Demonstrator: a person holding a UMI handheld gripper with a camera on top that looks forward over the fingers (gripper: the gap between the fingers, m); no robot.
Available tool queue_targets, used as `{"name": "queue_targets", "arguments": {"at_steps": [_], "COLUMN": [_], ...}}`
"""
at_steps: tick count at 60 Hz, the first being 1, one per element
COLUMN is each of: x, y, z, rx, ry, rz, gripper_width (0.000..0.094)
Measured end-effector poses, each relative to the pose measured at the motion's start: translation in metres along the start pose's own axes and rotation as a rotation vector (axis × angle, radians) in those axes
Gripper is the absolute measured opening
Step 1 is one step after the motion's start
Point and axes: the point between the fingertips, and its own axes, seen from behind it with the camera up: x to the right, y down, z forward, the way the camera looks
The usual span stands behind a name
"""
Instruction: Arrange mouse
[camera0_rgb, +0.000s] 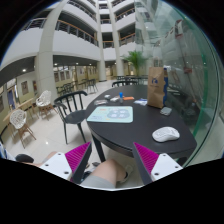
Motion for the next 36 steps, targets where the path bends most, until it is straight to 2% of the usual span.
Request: {"name": "queue_targets", "arguments": {"at_steps": [9, 15, 24, 36], "x": [0.069, 0.122, 0.161, 0.193], "y": [0.014, 0.025, 0.029, 0.006], "z": [0.025, 0.063, 0.090, 0.132], "rx": [-0.042, -0.083, -0.126, -0.173], "ry": [0.165, 0.234, 0.247, 0.257], "rz": [-0.031, -0.003, 0.081, 0.114], "gripper_width": [0.0846, 0.0843, 0.0843, 0.0838]}}
